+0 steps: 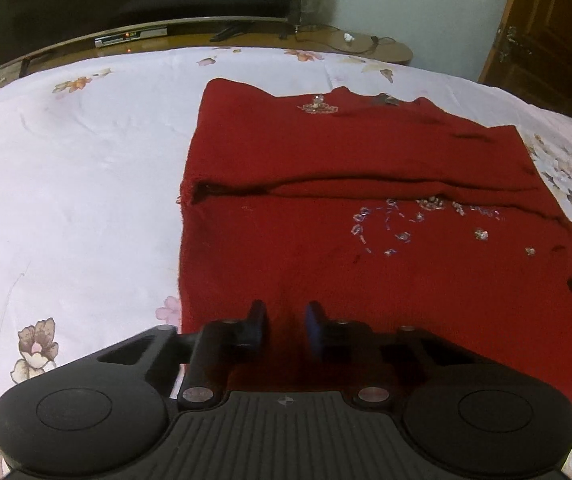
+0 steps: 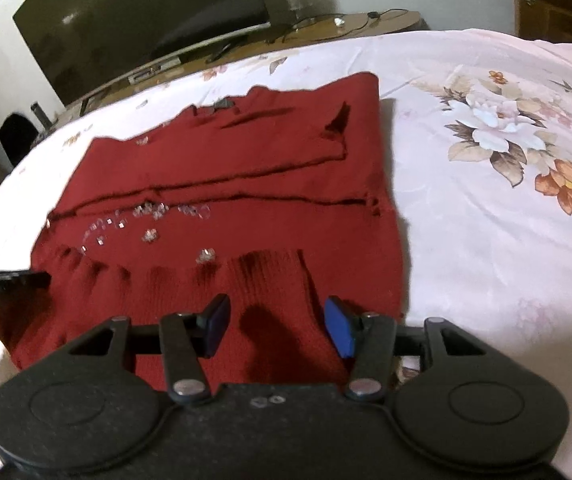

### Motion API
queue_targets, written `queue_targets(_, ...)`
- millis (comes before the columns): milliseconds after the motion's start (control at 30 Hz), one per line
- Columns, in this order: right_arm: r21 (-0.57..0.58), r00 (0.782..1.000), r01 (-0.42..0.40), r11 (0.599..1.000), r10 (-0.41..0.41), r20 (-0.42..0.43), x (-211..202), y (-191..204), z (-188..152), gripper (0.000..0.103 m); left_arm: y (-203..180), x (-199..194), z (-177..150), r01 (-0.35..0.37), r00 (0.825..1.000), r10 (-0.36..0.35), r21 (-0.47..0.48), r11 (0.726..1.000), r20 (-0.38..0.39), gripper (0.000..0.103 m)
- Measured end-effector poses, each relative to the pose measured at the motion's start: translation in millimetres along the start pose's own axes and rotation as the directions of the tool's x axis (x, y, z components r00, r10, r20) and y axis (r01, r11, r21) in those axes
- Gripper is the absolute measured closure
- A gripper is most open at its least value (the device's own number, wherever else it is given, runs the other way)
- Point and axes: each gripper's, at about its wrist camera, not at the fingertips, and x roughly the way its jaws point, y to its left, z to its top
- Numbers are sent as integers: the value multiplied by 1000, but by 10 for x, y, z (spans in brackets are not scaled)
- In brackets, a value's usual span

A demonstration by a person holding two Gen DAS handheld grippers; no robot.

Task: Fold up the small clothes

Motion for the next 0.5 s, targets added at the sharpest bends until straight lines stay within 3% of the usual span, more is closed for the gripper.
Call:
queue_targets(33,-6,1000,-4,1000,4,-3,11,-3,-3,52,-21,-6,-4,5,1000,-5,3,1000,0,95)
queue_targets(100,-22,1000,-15,1000,15,-2,32,21,7,62,-59,-25,-15,8,1000,-8,11,1000,6,95)
queue_targets(167,-41,1000,-20,999,20,-10,55,62,25,86,-57,-52,-12,27,1000,-27,-2,1000,7,96)
queue_targets(200,-46,1000,-28,999,27,-15,62,74,32,89,-49,-69,-10,29,999,-29,-8,1000,13,96)
queue_targets(300,-50,999,-34,998,34,-14,53,67,49,84,-41,-40,-4,9,1000,-10,30,1000,6,96)
queue_targets(367,-24,1000,-17,1000,17,-16,95,31,58,60,-30,4,11,14,1000,-14,37,999,0,95)
queue_targets(400,-8,999,-29,1000,29,-26,123,17,59,56,-22,26,23,21,1000,-21,40,999,-3,95)
queue_targets(433,0,999,-38,999,38,-32,141,25,53,54,-18,38,36,27,1000,-27,40,999,-2,95)
queue_targets(500,-13,999,-21,1000,20,-32,150,100,33,65,-10,40,47,41,999,-41,43,998,-3,95)
